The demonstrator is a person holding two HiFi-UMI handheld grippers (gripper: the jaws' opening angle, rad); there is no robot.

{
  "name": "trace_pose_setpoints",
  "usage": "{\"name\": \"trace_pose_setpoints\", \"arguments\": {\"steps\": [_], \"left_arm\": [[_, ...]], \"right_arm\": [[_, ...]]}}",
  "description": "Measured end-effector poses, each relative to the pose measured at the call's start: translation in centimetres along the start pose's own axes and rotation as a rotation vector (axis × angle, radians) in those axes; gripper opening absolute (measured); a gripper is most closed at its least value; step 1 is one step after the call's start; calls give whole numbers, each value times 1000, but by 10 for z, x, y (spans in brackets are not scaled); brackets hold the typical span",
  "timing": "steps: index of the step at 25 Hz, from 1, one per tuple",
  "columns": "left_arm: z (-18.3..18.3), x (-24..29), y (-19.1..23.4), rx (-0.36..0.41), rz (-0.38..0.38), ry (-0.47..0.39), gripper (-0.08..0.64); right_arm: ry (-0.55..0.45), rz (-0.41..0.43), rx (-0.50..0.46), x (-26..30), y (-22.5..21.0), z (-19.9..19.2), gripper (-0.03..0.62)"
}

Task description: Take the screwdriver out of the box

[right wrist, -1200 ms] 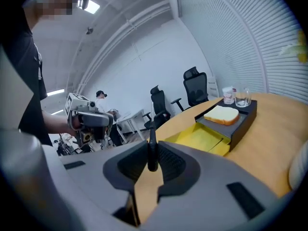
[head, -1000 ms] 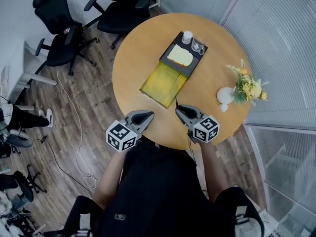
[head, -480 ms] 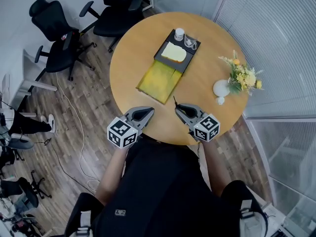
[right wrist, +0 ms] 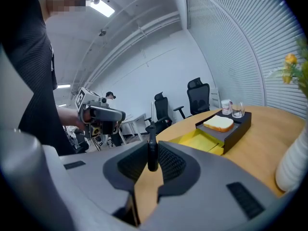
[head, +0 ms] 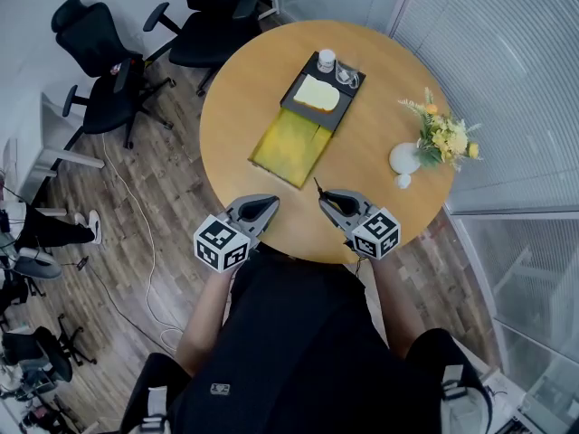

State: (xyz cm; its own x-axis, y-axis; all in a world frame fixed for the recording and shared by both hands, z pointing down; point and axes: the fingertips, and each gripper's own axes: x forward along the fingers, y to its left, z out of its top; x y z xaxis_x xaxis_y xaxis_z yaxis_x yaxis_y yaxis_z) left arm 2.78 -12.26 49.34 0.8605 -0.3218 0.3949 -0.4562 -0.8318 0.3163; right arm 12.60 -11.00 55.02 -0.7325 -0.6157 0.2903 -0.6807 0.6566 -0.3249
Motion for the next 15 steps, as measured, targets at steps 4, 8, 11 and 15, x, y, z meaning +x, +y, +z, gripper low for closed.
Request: {"name": "trace_pose_setpoints", "arguments": {"steps": [4, 8, 11, 15], "left_arm": [[-2, -2, 3, -14, 7, -4, 6], [-2, -1, 3, -18, 4, -9, 6], [-3, -3, 6, -20, 3, -11, 6], [-2, -4, 9, -23, 1, -12, 6]], "right_arm": [[-2, -11, 10, 1, -1, 0, 60], [1, -17, 14, 2, 0, 0, 60], [5, -18, 15, 4, 0, -1, 60], [5, -22, 19, 8, -1, 0, 60]]}}
